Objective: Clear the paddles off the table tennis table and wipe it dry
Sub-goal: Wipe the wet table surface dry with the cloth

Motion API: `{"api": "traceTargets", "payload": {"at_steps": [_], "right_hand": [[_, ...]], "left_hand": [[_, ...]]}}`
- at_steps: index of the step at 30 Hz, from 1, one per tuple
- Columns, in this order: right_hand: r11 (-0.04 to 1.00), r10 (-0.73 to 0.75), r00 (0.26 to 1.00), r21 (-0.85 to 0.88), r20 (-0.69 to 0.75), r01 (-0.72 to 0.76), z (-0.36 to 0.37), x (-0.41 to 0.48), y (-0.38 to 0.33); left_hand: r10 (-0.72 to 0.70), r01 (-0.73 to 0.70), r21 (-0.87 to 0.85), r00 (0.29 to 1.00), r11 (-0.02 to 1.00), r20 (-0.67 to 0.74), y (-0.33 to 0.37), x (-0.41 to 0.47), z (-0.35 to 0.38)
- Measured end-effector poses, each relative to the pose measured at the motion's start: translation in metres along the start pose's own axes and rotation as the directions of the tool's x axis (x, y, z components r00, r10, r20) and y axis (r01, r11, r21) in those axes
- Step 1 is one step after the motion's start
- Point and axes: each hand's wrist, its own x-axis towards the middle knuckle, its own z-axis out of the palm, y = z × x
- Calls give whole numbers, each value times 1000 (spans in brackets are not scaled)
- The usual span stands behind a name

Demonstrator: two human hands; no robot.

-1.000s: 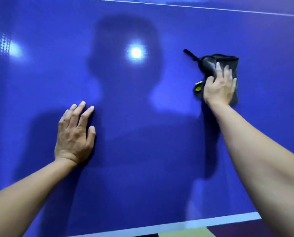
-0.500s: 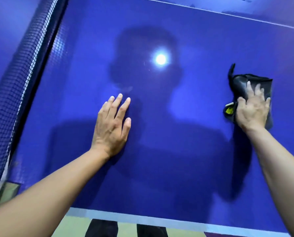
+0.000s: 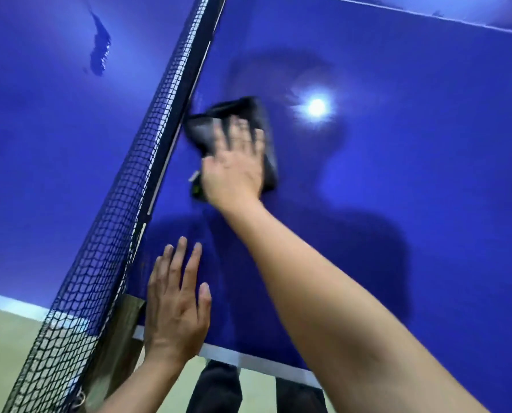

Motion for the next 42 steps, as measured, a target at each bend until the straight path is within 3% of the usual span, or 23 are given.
{"api": "traceTargets", "payload": {"at_steps": [3,6,8,11,15,18,20,21,23,25,28,30,33,37,42], "right_hand": [[986,-169,983,9,70,169,9,-4,-43],[990,-137,990,45,34,136,-1,-11,-10],[995,-20,998,97,-53,25,-14,-25,43],[971,239,969,37,-68,-237,-44,-59,158],[798,600,794,11,-99,-602,-84,-108,287],[671,738,660,50,-140,-739,-91,-113,304],[632,771,617,71,-158,-772,-85,-100,281],[646,760,631,67,-158,-761,-79,-94,259],[763,640,753,17,-151,-646,-60,-83,202],[894,439,889,-35,-128,-446,-36,-74,129],[987,155,985,-19,-73,-157,-9,-69,16],[1000,-10,1000,27,-7,10,-1,-71,-35],[984,-178,975,27,135,175,2,-80,-47],[971,-240,958,44,159,236,-10,-133,-35],[952,-307,943,50,130,303,-24,-248,-36]], "left_hand": [[-4,4,-11,1000,1000,-8,1,0,0],[3,-3,-1,1000,1000,-16,2,0,0],[-1,2,6,1000,1000,-20,1,0,0],[-14,14,12,1000,1000,-18,3,-1,0],[-13,13,7,1000,1000,-29,1,0,3],[-21,21,5,999,1000,-48,0,0,5],[-18,18,4,998,1000,-67,0,0,6],[-11,12,4,997,1000,-72,-1,0,7],[-4,4,-1,997,1000,-76,-2,-1,7],[-2,2,1,997,1000,-81,-4,-2,8],[7,-8,-8,996,1000,-85,-4,-2,8],[-10,1,-90,994,996,-105,-6,-3,4],[-94,52,-269,985,962,-143,-12,-19,-7],[-94,55,-309,989,950,-113,-6,-77,-26],[-283,228,-354,952,907,-114,-21,-106,-29]]}}
